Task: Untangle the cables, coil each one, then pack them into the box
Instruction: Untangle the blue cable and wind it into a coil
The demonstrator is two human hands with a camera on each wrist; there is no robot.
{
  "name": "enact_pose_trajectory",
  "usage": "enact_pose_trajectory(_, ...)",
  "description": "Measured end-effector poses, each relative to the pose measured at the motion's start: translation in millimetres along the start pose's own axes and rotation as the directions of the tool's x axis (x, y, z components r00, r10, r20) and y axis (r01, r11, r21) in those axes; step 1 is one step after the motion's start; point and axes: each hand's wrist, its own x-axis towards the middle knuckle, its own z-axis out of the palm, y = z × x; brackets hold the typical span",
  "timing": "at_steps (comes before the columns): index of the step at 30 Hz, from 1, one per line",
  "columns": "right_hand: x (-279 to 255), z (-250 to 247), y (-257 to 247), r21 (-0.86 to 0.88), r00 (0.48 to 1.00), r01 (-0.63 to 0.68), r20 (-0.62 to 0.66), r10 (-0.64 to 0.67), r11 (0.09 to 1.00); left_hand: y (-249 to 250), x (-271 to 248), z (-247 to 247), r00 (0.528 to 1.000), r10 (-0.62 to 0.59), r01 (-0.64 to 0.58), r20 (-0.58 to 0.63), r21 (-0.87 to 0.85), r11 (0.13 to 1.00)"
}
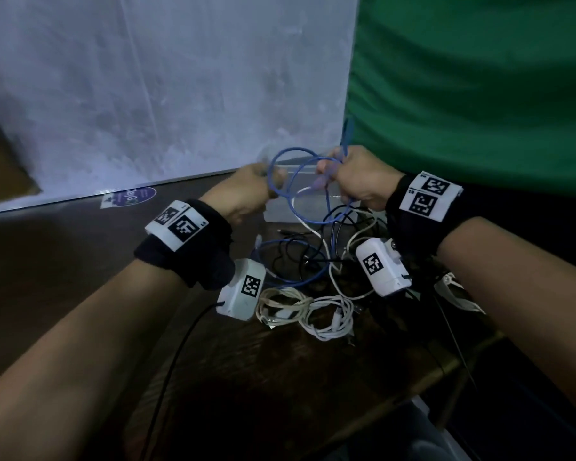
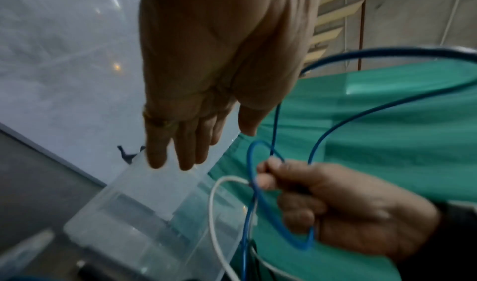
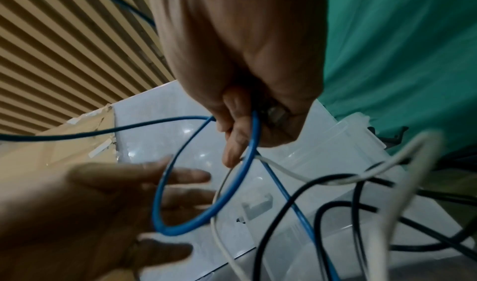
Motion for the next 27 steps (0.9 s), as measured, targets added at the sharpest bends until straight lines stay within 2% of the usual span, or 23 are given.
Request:
enact_pose_trajectory(2,-2,-2,-3,0.043,0.999,0.032,0.01,-0.032,0.999,-8,4,8,0.989,-0.042,0.018,0.143,0.165,0.986)
enact_pose_trajectory(4,-5,-6,-7,0.04,0.998,0.063,-0.011,-0.062,0.997,-5,4,12,0.98,-0.032,-0.016,0.197,0.234,0.972)
enact_pose_trajectory(7,-8,-14,-12,0.047,0.986,0.15,-0.08,-0.146,0.988,5,0,18,0.985,-0.022,0.012,0.169,0.061,0.998)
enact_pose_trajectory(10,-4,-21,-15,0.087,0.967,0.227,-0.135,-0.214,0.97,8,-3,26,0.972,-0.042,0.072,0.231,-0.125,0.99)
enact_pose_trajectory(11,-2,-24,-16,0.076,0.963,0.242,-0.137,-0.231,0.967,7,-2,29,0.966,-0.068,0.101,0.248,-0.121,0.988)
enact_pose_trajectory(15,-2,-30,-21,0.033,0.946,0.312,-0.104,-0.307,0.95,8,-2,36,0.948,-0.179,0.189,0.265,-0.01,0.982)
enact_pose_trajectory(18,-9,-33,-24,-0.021,0.929,0.364,-0.07,-0.364,0.931,9,-1,40,0.917,-0.206,0.165,0.343,0.144,0.976)
enact_pose_trajectory(23,-11,-46,-22,-0.109,0.9,0.409,-0.115,-0.42,0.906,1,0,46,0.807,-0.354,0.236,0.472,0.292,0.927)
enact_pose_trajectory(25,-11,-52,-20,-0.147,0.907,0.369,-0.158,-0.39,0.918,5,0,44,0.809,-0.362,0.176,0.464,0.396,0.901)
enact_pose_trajectory(27,-11,-60,-16,-0.245,0.926,0.298,-0.162,-0.342,0.923,9,2,40,0.841,-0.356,0.062,0.408,0.58,0.812)
